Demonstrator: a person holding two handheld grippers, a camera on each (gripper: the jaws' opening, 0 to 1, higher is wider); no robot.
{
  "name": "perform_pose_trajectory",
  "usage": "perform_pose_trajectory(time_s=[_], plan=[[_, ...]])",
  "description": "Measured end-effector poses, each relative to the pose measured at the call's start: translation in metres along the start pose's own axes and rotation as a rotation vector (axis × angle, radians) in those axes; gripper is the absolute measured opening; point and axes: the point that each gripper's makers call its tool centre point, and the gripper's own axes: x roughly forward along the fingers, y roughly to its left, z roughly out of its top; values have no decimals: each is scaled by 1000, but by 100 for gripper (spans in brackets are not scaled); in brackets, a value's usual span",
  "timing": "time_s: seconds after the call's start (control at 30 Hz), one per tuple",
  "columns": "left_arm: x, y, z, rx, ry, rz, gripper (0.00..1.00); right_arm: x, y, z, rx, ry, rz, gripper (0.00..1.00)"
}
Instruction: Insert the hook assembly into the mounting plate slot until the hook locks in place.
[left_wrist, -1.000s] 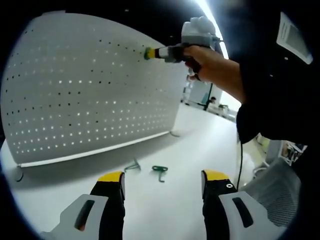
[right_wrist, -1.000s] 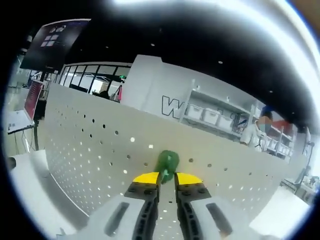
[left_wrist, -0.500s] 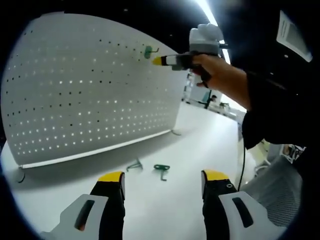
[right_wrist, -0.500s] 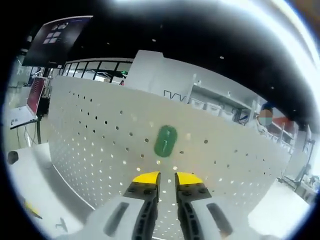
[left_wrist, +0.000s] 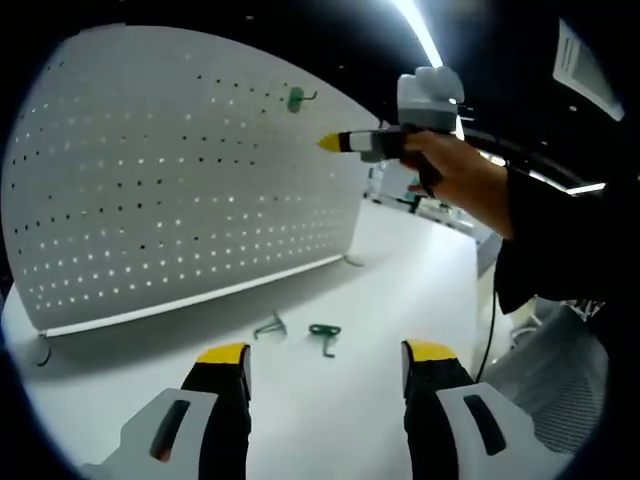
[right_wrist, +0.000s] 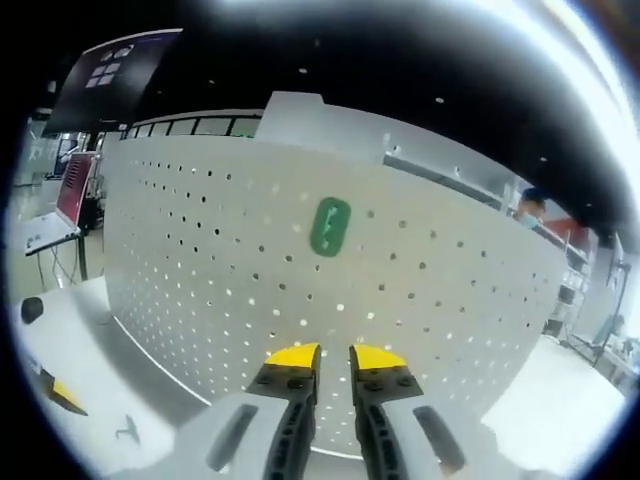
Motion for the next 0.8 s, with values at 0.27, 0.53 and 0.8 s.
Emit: perform_pose_trajectory(time_s=[0.27,0.53,0.8], plan=[[0,2,1,1,-2,5,62,-15,8,-8,5,-3,17,10],[-2,4,1,1,-5,12,61,-28,17,-25,18,21,40,10],[-2,9,1,2,-4,22,60,-45,31,-42,37,47,80,11]])
